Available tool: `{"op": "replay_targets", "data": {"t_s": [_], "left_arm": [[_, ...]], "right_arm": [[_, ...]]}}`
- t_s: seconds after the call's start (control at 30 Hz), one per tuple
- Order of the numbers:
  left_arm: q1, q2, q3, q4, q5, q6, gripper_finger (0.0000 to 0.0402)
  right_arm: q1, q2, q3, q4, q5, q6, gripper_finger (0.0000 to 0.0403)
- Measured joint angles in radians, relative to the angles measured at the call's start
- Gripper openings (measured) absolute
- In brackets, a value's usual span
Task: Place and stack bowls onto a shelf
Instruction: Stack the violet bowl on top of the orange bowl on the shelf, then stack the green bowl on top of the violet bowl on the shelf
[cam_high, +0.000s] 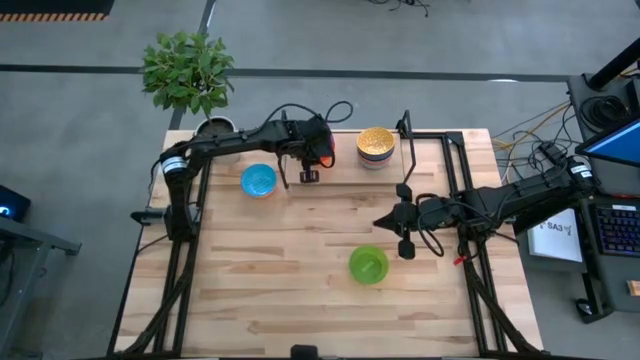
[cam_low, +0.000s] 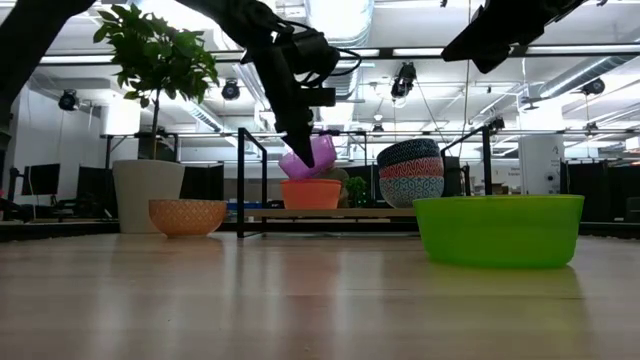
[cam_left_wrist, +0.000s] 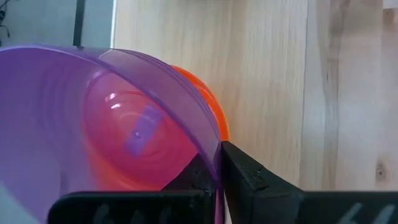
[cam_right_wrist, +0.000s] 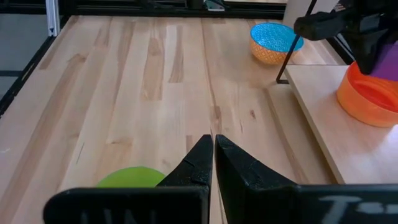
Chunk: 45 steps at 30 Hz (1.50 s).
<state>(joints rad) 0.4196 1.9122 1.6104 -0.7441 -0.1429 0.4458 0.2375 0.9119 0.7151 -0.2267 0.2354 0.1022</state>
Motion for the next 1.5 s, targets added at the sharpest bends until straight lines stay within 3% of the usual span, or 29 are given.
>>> {"op": "replay_targets", "data": {"t_s": [0.27, 0.63, 1.4, 1.5], "left_arm": [[0.013, -0.001, 0.006, 0.001, -0.007, -0.002, 0.0053], [0.019, -0.001, 0.107, -0.043, -0.007, -0.02, 0.0117], [0.019, 0.011, 0.133, -0.063, 0.006, -0.1, 0.0124], [0.016, 0.01, 0.131, -0.066, 0.079, -0.138, 0.0124]], "right_arm": [[0.0, 0.0, 0.0, 0.0, 0.0, -0.002, 0.0009], [0.0, 0.0, 0.0, 0.0, 0.0, -0.01, 0.0009], [0.0, 0.0, 0.0, 0.0, 0.0, -0.01, 0.0009], [0.0, 0.0, 0.0, 0.0, 0.0, -0.01, 0.0009]]}}
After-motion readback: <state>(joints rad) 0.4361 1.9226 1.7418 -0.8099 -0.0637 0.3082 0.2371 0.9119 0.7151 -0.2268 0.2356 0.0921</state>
